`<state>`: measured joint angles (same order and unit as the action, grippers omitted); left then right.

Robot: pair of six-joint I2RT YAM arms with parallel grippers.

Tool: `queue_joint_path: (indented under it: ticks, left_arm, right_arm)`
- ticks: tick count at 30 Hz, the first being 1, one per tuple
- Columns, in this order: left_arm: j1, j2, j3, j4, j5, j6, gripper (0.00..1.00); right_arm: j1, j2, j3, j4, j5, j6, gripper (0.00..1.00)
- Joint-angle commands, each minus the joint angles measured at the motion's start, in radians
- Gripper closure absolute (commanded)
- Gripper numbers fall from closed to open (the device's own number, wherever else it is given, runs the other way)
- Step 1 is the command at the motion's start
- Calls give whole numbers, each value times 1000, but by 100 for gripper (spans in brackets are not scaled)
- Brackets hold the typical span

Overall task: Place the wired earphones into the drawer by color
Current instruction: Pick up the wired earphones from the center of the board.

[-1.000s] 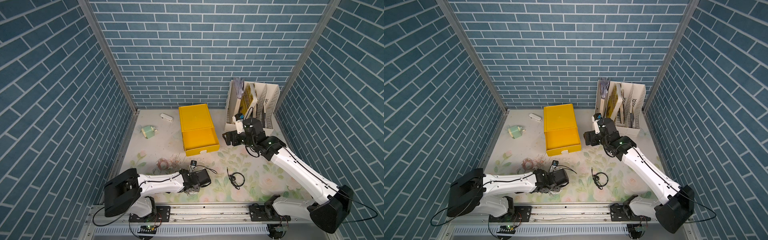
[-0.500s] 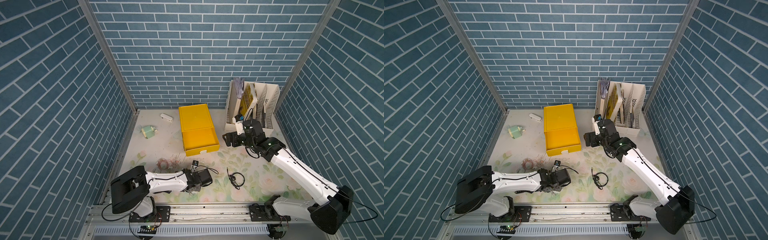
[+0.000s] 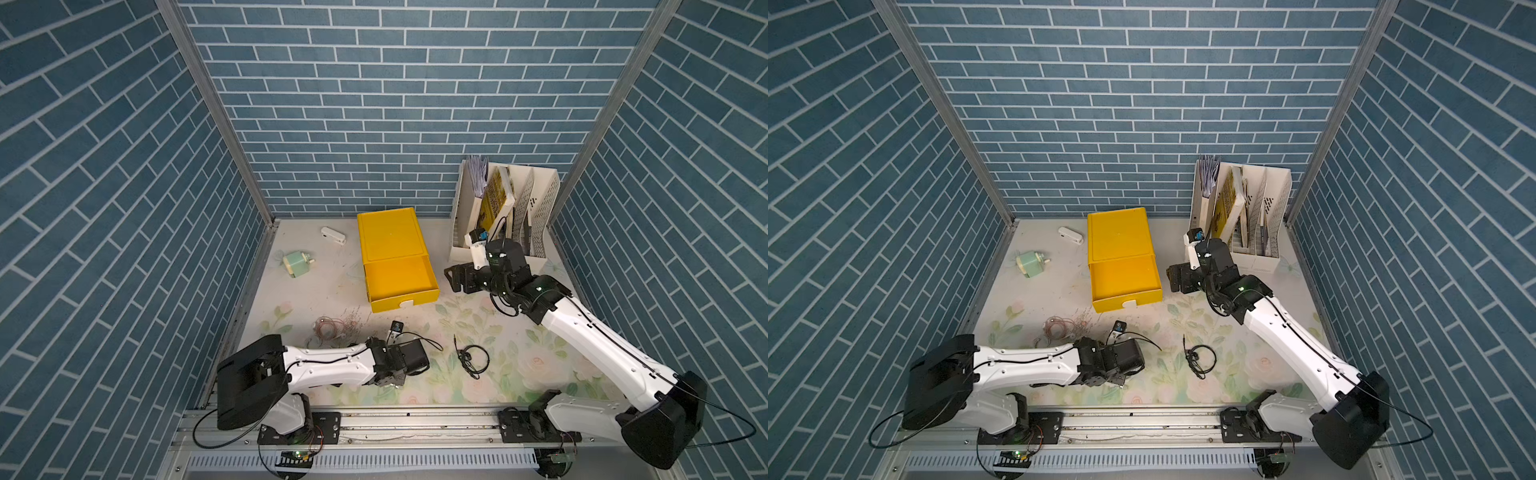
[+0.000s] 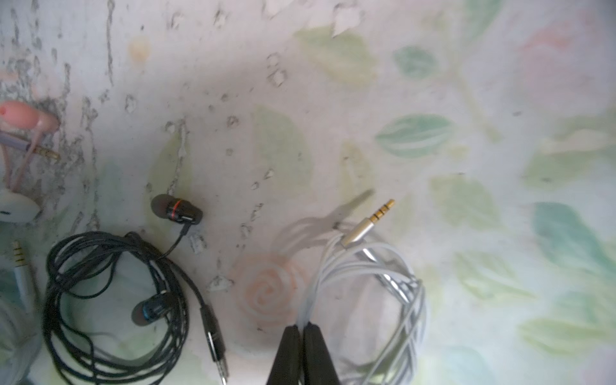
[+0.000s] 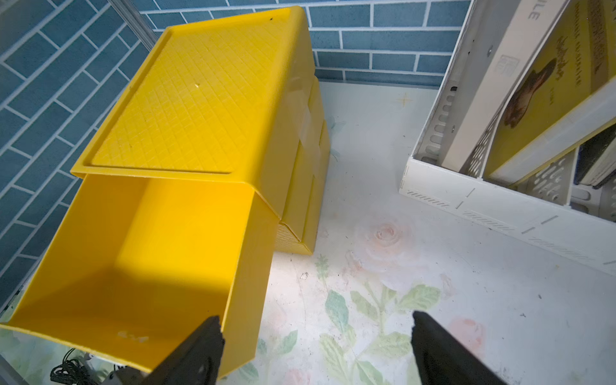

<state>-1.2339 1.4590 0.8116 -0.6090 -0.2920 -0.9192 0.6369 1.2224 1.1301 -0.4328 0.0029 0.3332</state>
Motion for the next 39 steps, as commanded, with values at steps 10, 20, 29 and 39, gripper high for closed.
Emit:
queue_joint_path:
  ticks: [10,20,29,39]
  left_arm:
    - [-60,-254,117,-142,-15,-58,100]
    - [-74,-422,216,-145,-56,-63,99]
    - [-74,-446,257,-148,-84,-56,99]
    - [-74,-446,261,-141,-94,-57,99]
  right_arm:
    - [3,-59,25,3,-50,15,8]
    - [-28,-207,-116,53,-391,-11,7]
    - [-29,-319,-387,314,-718,124,10]
    - [65,-293,-531,518,-756,208,10]
